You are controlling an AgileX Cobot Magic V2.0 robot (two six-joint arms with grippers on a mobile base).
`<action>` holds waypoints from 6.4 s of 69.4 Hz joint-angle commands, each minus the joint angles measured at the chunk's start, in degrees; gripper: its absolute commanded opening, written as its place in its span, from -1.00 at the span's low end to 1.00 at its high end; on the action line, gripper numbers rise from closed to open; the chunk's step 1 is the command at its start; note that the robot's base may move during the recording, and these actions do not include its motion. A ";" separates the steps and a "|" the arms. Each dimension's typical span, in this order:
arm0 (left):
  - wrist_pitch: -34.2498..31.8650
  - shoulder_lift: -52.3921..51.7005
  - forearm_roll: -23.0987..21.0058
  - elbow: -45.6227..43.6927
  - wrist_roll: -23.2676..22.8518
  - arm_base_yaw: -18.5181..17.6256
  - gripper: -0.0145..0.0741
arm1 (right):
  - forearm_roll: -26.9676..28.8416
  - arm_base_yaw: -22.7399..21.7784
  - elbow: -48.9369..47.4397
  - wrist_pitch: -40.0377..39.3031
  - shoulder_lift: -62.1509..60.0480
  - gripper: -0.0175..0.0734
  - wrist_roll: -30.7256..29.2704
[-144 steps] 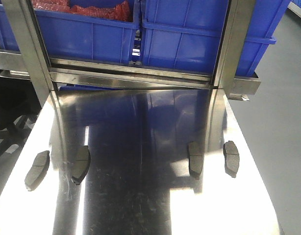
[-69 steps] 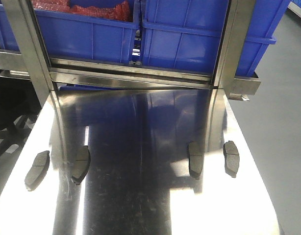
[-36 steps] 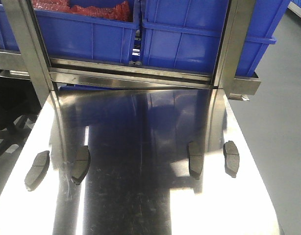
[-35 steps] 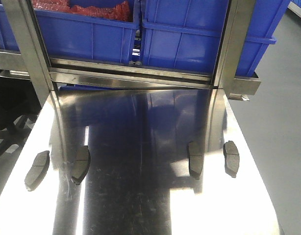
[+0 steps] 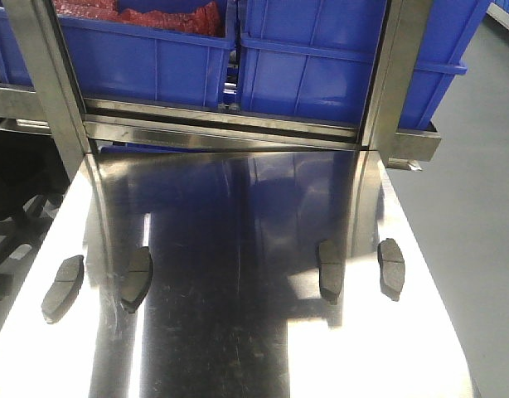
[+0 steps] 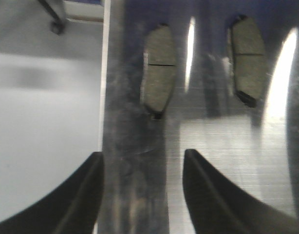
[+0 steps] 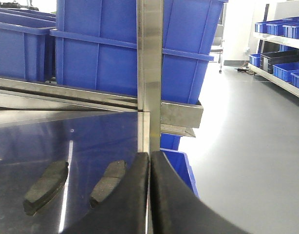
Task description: Move and align brake pads A on conveyor
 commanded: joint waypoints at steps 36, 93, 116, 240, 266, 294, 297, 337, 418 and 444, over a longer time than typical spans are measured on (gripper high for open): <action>-0.01 25.63 1.91 -18.70 1.85 -6.64 0.32 | -0.31 -0.37 0.51 -3.92 -0.52 -0.64 -0.36; 4.50 41.11 5.60 -29.28 -0.43 -6.89 0.55 | -0.31 -0.37 0.51 -3.92 -0.52 -0.64 -0.36; 5.71 42.32 5.34 -29.28 -0.19 -6.89 0.55 | -0.31 -0.37 0.51 -3.92 -0.52 -0.64 -0.36; 3.46 41.46 5.30 -29.09 -0.24 -6.95 -0.70 | -0.31 -0.37 0.51 -3.92 -0.52 -0.64 -0.36; 2.78 32.13 5.30 -29.04 -2.98 -6.95 -0.69 | -0.31 -0.37 0.51 -3.92 -0.52 -0.64 -0.36; -4.90 12.45 5.30 -18.04 -3.46 -6.95 -0.69 | -0.31 -0.37 0.51 -3.92 -0.52 -0.64 -0.36; -6.55 9.29 5.30 -15.11 -3.46 -6.95 -0.69 | -0.31 -0.37 0.51 -3.92 -0.52 -0.64 -0.36; -13.91 -28.29 5.29 8.86 -6.26 -6.95 -0.69 | -0.31 -0.37 0.51 -3.92 -0.52 -0.64 -0.36; -13.52 -35.46 5.29 12.75 -6.21 -6.95 -0.69 | -0.31 -0.37 0.51 -3.92 -0.46 -0.64 -0.36; -13.52 -35.46 5.29 12.75 -6.21 -6.95 -0.69 | -0.49 -0.37 0.44 -5.68 -0.46 -0.64 -0.21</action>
